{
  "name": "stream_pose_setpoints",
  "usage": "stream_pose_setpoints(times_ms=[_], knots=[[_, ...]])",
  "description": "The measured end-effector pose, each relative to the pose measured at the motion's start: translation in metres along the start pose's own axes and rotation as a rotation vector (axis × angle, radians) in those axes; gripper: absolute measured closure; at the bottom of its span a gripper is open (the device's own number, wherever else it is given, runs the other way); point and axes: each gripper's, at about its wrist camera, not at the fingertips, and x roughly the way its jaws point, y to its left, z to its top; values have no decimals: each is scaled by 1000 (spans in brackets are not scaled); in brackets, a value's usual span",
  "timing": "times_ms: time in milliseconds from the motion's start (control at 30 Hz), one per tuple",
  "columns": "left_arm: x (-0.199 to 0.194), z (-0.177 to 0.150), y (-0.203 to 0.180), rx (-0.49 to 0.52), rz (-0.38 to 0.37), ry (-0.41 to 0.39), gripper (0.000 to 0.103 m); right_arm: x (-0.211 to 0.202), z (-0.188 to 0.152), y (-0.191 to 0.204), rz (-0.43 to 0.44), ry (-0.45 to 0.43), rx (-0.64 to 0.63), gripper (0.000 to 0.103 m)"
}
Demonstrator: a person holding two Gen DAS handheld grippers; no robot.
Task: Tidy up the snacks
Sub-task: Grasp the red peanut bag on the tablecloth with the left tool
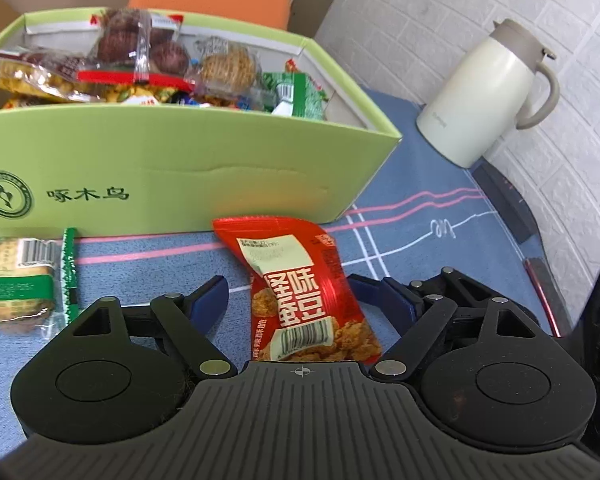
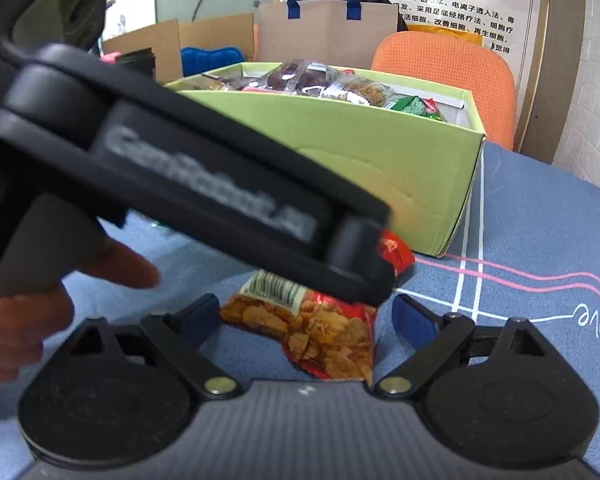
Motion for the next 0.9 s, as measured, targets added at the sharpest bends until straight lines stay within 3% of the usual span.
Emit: stream_pose_setpoints(times_ms=[167,300,500,633,800,900], knots=[[3,2,4,9,-23,-1,39,6,4,6,-33,3,29,10],[0,-1,5,34,-39,32,61,3,10,19,-45,26,43,10],[-44,-43,11,14,-26,38,63,-27,-8,68,-15,16,27,10],[-80,-77,11,-4,-22,7,59,-49,-25,97,4,-11,16,11],[-106,-88,13,-29,8,-92,39,-65,-35,96,-32,-49,83,11],[-98,-82,10,-21,19,-75,42,-62,-37,90,-38,-40,92,11]])
